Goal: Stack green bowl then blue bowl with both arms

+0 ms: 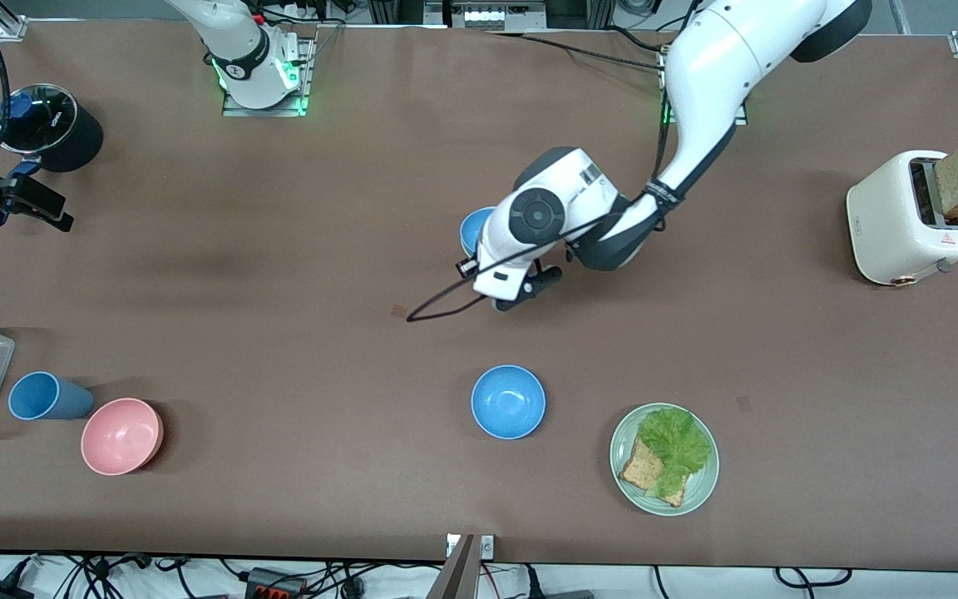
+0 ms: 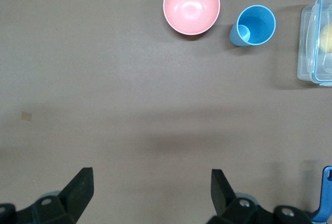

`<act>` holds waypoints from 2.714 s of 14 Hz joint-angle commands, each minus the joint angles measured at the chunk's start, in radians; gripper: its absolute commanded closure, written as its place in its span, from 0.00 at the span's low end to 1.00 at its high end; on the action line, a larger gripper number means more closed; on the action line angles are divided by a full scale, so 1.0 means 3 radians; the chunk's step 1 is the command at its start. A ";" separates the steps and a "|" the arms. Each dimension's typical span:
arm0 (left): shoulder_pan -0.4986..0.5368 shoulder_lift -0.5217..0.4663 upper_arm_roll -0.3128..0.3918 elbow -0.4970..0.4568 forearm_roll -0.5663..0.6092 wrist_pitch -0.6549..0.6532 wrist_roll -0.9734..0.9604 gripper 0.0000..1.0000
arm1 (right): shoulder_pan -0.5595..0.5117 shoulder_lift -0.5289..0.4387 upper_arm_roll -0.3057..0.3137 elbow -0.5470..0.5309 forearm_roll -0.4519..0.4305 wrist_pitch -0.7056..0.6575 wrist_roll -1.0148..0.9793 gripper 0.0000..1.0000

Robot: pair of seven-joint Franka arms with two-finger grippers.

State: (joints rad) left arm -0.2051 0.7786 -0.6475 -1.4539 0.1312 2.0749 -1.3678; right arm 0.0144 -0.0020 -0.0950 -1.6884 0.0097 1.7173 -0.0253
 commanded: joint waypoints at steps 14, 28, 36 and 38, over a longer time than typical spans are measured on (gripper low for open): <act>0.0959 -0.0743 0.0051 0.0475 -0.0105 -0.1276 0.1827 0.00 | -0.0023 -0.0019 0.0061 0.0024 -0.0047 0.0059 0.0008 0.00; 0.1205 -0.2478 0.1402 -0.0522 -0.0586 -0.1332 0.4283 0.00 | -0.0012 0.0002 0.0061 0.0024 -0.0048 0.0038 -0.0013 0.00; 0.1026 -0.2463 0.1341 -0.0523 -0.0560 -0.1455 0.4273 0.00 | -0.0012 0.0017 0.0061 0.0024 -0.0048 0.0038 -0.0008 0.00; 0.1057 -0.2463 0.1340 -0.0517 -0.0580 -0.1552 0.4283 0.00 | -0.0012 0.0017 0.0061 0.0024 -0.0048 0.0038 -0.0008 0.00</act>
State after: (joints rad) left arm 0.0979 0.0462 -0.2416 -1.6219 -0.0235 1.6523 -0.1065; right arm 0.0158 0.0049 -0.0852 -1.6857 0.0094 1.7331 -0.0256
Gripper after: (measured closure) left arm 0.000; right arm 0.000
